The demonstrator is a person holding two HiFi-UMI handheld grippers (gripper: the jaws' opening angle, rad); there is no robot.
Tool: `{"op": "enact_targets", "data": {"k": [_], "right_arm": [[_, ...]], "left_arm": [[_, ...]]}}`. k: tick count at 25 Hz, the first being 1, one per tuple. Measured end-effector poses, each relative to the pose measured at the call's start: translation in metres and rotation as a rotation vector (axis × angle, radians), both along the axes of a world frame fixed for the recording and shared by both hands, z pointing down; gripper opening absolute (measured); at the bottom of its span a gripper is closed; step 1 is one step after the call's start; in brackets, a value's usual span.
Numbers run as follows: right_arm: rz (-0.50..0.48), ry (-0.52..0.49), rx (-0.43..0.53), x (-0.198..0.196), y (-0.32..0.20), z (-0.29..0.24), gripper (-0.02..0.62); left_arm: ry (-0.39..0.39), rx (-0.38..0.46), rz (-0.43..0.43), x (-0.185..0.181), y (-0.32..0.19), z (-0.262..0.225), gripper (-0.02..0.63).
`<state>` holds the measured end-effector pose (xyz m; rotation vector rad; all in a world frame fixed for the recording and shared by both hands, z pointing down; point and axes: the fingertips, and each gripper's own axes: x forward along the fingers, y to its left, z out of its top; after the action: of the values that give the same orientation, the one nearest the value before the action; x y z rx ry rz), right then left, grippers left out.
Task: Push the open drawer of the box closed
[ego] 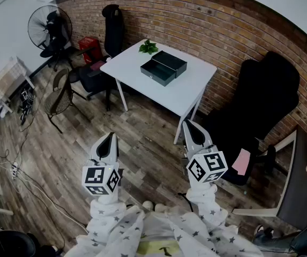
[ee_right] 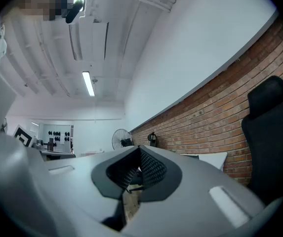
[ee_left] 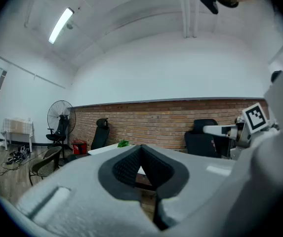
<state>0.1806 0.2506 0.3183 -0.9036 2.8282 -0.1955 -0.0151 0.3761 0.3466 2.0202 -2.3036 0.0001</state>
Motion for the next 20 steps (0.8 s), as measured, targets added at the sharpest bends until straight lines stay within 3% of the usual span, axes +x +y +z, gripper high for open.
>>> {"op": "enact_targets", "data": {"k": [10, 20], "right_arm": [[0.009, -0.018, -0.031, 0.017, -0.011, 0.008, 0.006], [0.023, -0.016, -0.067, 0.006, -0.05, 0.024, 0.008]], "left_arm": [[0.008, -0.029, 0.001, 0.017, -0.005, 0.012, 0.002], [0.02, -0.042, 0.004, 0.003, -0.046, 0.021, 0.002]]}}
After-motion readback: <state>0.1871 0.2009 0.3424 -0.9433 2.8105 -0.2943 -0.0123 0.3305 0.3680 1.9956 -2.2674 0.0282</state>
